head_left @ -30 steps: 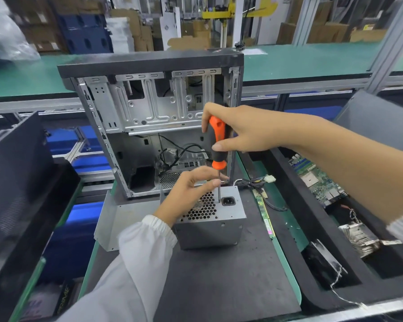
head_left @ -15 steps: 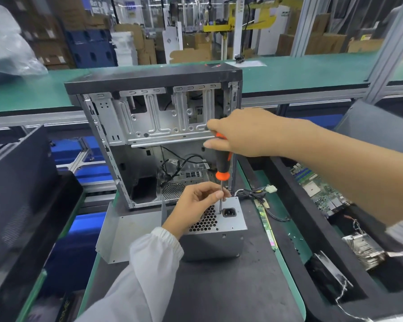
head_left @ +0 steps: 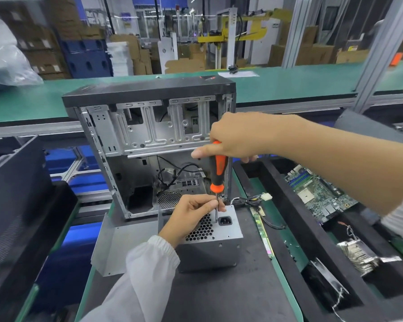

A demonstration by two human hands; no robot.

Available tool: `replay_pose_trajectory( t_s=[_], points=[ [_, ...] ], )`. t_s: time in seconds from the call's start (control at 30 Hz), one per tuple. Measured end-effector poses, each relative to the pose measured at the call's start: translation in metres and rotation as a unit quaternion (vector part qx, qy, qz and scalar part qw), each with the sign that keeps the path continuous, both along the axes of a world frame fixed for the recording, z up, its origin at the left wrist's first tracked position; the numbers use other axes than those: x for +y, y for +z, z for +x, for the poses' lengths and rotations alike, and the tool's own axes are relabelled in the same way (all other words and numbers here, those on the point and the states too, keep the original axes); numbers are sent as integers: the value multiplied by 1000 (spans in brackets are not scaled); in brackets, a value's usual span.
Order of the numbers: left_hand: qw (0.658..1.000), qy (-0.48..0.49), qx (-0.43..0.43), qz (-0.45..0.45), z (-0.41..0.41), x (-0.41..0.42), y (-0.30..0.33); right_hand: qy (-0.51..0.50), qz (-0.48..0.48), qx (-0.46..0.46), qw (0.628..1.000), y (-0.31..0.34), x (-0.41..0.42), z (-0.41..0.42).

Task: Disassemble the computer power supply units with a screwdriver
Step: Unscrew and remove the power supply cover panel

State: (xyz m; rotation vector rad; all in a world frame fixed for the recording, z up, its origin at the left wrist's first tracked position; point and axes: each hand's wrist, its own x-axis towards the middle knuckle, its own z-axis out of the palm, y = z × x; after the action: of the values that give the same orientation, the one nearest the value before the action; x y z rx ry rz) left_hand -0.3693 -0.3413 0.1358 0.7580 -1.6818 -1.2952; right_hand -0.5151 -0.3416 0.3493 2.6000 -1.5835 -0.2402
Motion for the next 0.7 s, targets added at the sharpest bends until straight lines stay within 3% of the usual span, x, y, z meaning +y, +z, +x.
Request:
replay_pose_trajectory(
  t_s=[0.13,0.3,0.37,0.47,0.6,0.7],
  points=[
    [999,-15,28,18,-2,2,1,48,24,60,997,0,-3,3],
    [999,-33,27,14,-2,4,0,130,122,-5,984,10,6,2],
    [999,-35,25,13,-2,4,-1,111,145,-23,983,12,9,4],
    [999,-32,18,14,-2,3,-1,-7,109,-43,993,8,14,8],
    [999,-33,6,28,-1,5,0,-38,18,76,996,2,10,16],
    [999,-38,2,32,0,4,1,-54,91,59,993,6,11,15]
  ],
)
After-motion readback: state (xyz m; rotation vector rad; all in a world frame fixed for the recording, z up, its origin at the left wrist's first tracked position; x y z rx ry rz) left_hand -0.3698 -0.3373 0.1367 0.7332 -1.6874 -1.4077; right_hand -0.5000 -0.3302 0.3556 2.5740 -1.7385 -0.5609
